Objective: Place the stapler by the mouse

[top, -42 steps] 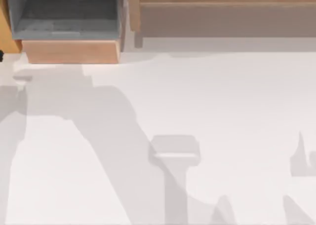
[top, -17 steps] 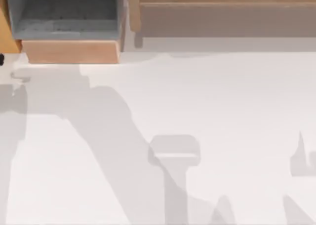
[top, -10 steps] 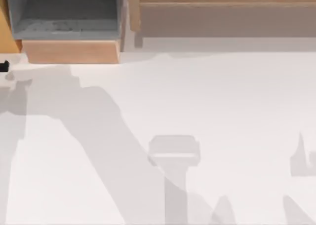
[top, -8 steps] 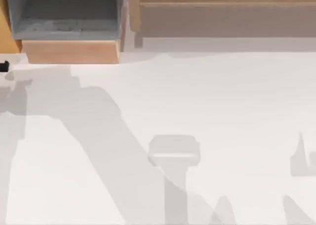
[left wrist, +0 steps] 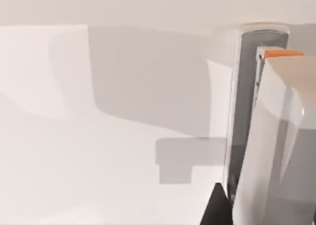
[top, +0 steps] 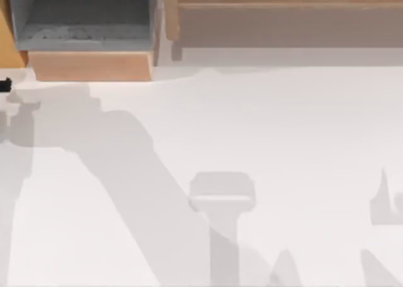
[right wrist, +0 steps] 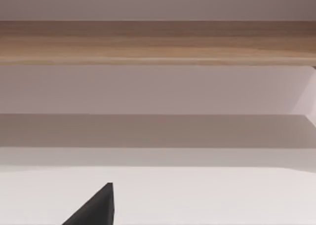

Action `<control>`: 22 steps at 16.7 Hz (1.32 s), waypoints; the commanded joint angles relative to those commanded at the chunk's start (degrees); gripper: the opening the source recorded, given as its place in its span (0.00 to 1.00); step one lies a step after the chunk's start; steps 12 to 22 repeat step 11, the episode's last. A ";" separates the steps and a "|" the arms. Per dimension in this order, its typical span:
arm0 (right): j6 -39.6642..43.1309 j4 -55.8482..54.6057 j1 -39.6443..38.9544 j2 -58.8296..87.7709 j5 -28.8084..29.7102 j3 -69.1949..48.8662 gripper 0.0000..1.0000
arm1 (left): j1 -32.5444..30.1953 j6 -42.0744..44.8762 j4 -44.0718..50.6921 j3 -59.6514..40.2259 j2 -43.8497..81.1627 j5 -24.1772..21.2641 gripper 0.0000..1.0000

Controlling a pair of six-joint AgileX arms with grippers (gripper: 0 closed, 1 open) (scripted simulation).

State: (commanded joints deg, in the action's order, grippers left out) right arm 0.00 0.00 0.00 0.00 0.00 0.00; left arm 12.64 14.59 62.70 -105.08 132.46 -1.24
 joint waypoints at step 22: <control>0.00 0.00 0.00 0.00 0.00 0.00 1.00 | 0.00 0.00 0.00 0.00 0.00 0.00 1.00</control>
